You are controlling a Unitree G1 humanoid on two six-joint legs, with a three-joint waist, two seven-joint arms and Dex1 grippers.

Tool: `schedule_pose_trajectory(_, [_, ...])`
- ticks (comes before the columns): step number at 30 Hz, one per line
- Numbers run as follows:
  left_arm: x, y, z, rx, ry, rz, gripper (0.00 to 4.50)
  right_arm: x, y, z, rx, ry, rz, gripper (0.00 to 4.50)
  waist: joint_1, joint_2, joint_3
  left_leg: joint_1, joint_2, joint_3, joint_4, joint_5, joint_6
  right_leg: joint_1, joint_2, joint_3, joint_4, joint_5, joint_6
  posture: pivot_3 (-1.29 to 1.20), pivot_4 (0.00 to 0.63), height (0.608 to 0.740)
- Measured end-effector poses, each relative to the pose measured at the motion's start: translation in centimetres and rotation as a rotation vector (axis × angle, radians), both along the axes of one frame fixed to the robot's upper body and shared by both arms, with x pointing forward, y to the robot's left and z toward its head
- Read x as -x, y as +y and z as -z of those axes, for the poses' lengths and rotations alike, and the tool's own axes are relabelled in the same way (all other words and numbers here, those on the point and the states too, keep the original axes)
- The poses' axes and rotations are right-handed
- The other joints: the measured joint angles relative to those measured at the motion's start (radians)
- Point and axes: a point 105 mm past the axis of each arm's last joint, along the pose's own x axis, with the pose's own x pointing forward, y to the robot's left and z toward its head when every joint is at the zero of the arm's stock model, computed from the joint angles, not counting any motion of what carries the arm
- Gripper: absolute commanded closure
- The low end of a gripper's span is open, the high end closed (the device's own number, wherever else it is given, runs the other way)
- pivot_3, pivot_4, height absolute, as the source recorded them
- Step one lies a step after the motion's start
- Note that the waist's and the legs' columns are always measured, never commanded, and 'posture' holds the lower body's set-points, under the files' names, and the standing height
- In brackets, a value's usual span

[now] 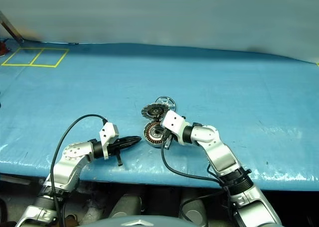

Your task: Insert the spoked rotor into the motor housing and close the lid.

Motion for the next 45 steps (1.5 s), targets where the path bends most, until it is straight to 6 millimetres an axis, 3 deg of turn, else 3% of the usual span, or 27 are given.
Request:
schedule_pose_trajectory(4, [0.0, 0.0, 0.0, 0.001, 0.001, -0.003, 4.5, -0.1, -2.8, -0.9, 0.041, -0.024, 0.061, 4.48, 0.007, 0.0, 0.0, 0.0, -0.001, 0.0, 0.0, 0.0, 0.0, 0.0, -0.001, 0.0, -0.001, 0.0, 0.0, 0.0, 0.15, 0.74])
schedule_pose_trajectory(5, [0.0, 0.1, 0.1, 0.001, 0.002, -0.005, 4.5, -0.2, -4.1, -0.8, 0.076, -0.02, 0.09, 4.31, 0.008, 0.0, 0.0, 0.0, -0.001, 0.0, 0.0, 0.0, 0.0, 0.0, -0.001, 0.0, -0.001, 0.0, 0.0, 0.0, 0.15, 0.74])
schedule_pose_trajectory(9, [0.1, 0.1, 0.1, 0.005, 0.004, -0.007, 4.5, -1.4, -8.8, -0.7, 0.248, -0.04, 0.218, 3.23, 0.007, 0.0, 0.0, -0.001, 0.0, 0.001, 0.0, 0.0, 0.0, 0.0, -0.001, 0.0, 0.0, -0.001, -0.001, 0.0, 0.15, 0.74])
schedule_pose_trajectory(12, [0.1, -0.1, 0.1, 0.014, 0.001, -0.008, 4.5, -4.2, -11.2, -1.6, 0.356, -0.125, 0.338, 2.22, -0.004, 0.0, 0.0, 0.0, 0.001, 0.004, 0.0, 0.0, 0.0, -0.001, -0.001, 0.0, 0.001, 0.0, -0.001, 0.0, 0.15, 0.74])
schedule_pose_trajectory(14, [0.1, -0.1, 0.1, 0.018, 0.0, -0.012, 4.5, -5.8, -11.4, -2.7, 0.358, -0.154, 0.347, 1.6, -0.008, 0.0, 0.001, 0.0, 0.001, 0.004, 0.0, 0.0, 0.0, -0.001, -0.001, 0.0, 0.0, 0.0, -0.001, 0.0, 0.15, 0.74])
schedule_pose_trajectory(16, [0.1, -0.3, 0.1, 0.024, -0.004, -0.013, 4.5, -7.2, -10.4, -3.8, 0.318, -0.176, 0.299, 0.86, -0.013, -0.001, 0.001, 0.0, 0.001, 0.004, -0.001, 0.0, 0.0, -0.001, -0.001, 0.0, 0.0, 0.0, 0.0, 0.0, 0.15, 0.74])
schedule_pose_trajectory(19, [0.0, -0.3, 0.1, 0.029, -0.008, -0.021, 4.5, -8.9, -7.4, -4.5, 0.243, -0.19, 0.162, 0.02, -0.016, -0.001, 0.001, 0.0, 0.001, 0.004, -0.003, 0.0, 0.0, -0.001, -0.001, 0.0, -0.001, 0.003, 0.004, 0.0, 0.15, 0.74])
schedule_pose_trajectory(26, [0.8, 0.0, 1.1, 0.03, 0.026, -0.052, 4.5, -9.8, -5.1, -3.4, 0.353, -0.232, -0.052, 0.02, -0.011, -0.001, 0.001, 0.0, 0.0, 0.003, -0.006, 0.0, 0.0, -0.002, -0.001, 0.0, -0.002, 0.006, 0.0, 0.0, 0.15, 0.74])
schedule_pose_trajectory(30, [1.2, 0.3, 1.6, 0.03, 0.04, -0.071, 4.5, -9.3, -4.6, -1.3, 0.437, -0.216, -0.153, 0.02, -0.015, -0.001, 0.001, 0.001, 0.001, 0.003, -0.008, 0.001, -0.001, -0.002, -0.001, 0.0, -0.001, 0.005, 0.0, 0.0, 0.15, 0.74])
schedule_pose_trajectory(33, [1.2, 0.4, 1.6, 0.029, 0.039, -0.086, 4.5, -9.2, -4.6, -0.6, 0.445, -0.189, -0.174, 0.65, -0.016, -0.001, 0.002, 0.002, 0.001, 0.003, -0.008, 0.001, -0.002, -0.002, -0.001, 0.0, -0.001, 0.005, 0.0, 0.0, 0.15, 0.74])
schedule_pose_trajectory(39, [1.3, 0.4, 1.7, 0.029, 0.038, -0.096, 4.5, -9.6, -4.1, -0.7, 0.419, -0.181, -0.182, 2.62, -0.02, -0.001, 0.002, 0.003, 0.001, 0.003, -0.009, 0.001, -0.002, -0.002, 0.0, 0.001, 0.0, 0.005, -0.001, 0.0, 0.15, 0.74])
schedule_pose_trajectory(45, [1.5, 0.5, 1.8, 0.032, 0.037, -0.109, 4.5, -10.4, -4.1, -2.7, 0.308, -0.096, -0.141, 2.62, -0.024, -0.001, 0.002, 0.004, 0.001, 0.003, -0.011, 0.002, -0.002, -0.002, 0.0, 0.001, 0.0, 0.005, -0.002, 0.0, 0.15, 0.74])
